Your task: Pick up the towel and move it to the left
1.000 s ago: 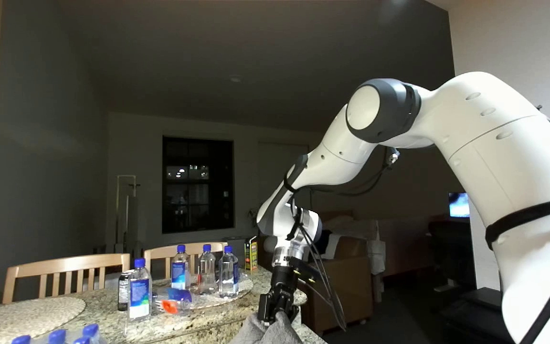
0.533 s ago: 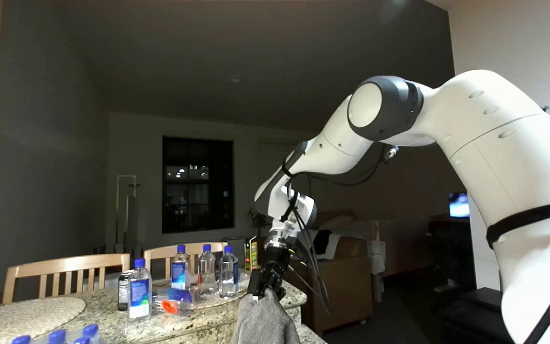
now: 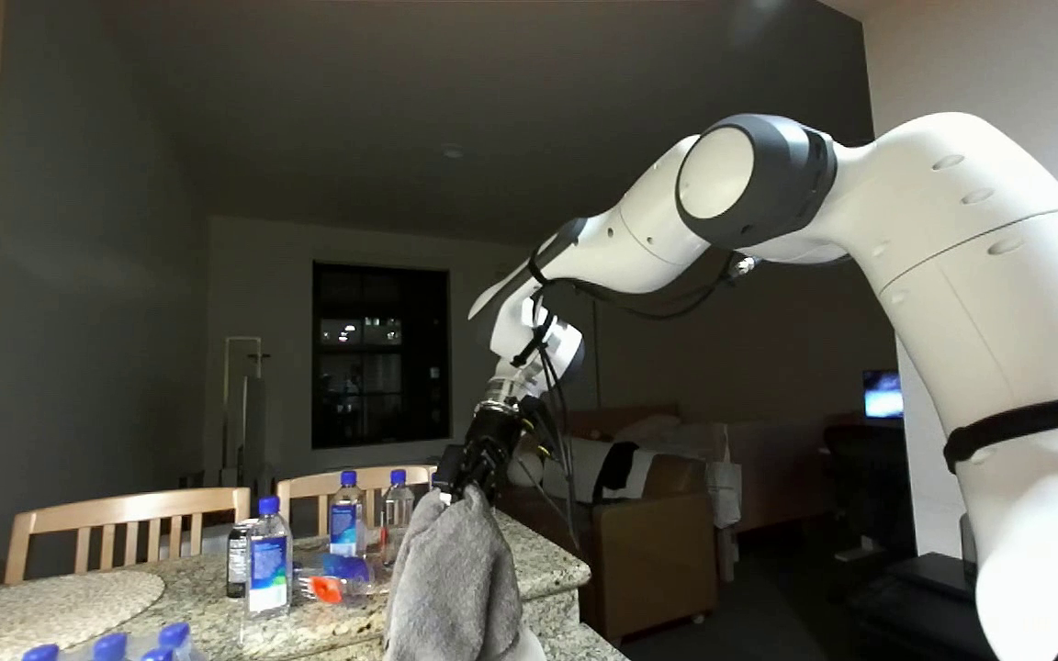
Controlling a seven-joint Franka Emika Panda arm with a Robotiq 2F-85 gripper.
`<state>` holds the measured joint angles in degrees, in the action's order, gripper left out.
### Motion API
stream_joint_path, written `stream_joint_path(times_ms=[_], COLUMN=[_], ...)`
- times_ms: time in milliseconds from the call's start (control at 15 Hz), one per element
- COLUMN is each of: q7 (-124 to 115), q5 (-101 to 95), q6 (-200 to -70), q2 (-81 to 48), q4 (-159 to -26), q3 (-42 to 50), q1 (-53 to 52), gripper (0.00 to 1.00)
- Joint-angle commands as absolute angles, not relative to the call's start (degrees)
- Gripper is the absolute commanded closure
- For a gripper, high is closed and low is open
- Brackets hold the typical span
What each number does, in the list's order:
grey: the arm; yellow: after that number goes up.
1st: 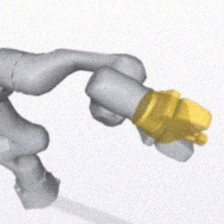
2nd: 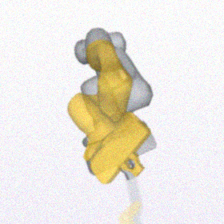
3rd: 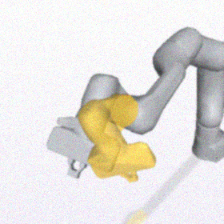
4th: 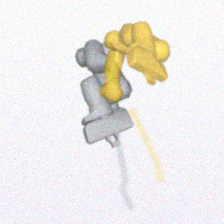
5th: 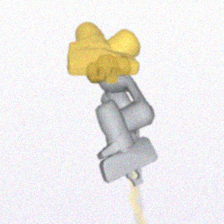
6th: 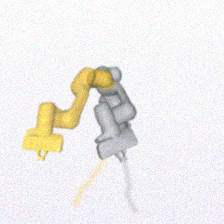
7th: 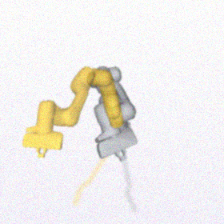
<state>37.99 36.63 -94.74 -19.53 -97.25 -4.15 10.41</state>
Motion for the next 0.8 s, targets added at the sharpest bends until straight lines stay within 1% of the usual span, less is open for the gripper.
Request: stream_joint_path(times_ms=[0,67,200,467,733], q7=[39.46,39.48,39.54,39.19,34.20], q5=[36.91,36.72,36.95,35.06,29.60], q6=[-95.24,-95.90,-101.78,-121.81,-140.88], q2=[-17.11,-16.67,-14.58,-11.59,-12.38], q4=[-95.06,-94.59,-96.47,-103.08,-110.34], q3=[-4.21,-4.33,-4.81,-7.13,-10.63], q1=[7.87,7.04,4.63,-1.61,-8.27], gripper=[0.90,0.90,0.91,0.91,0.91])
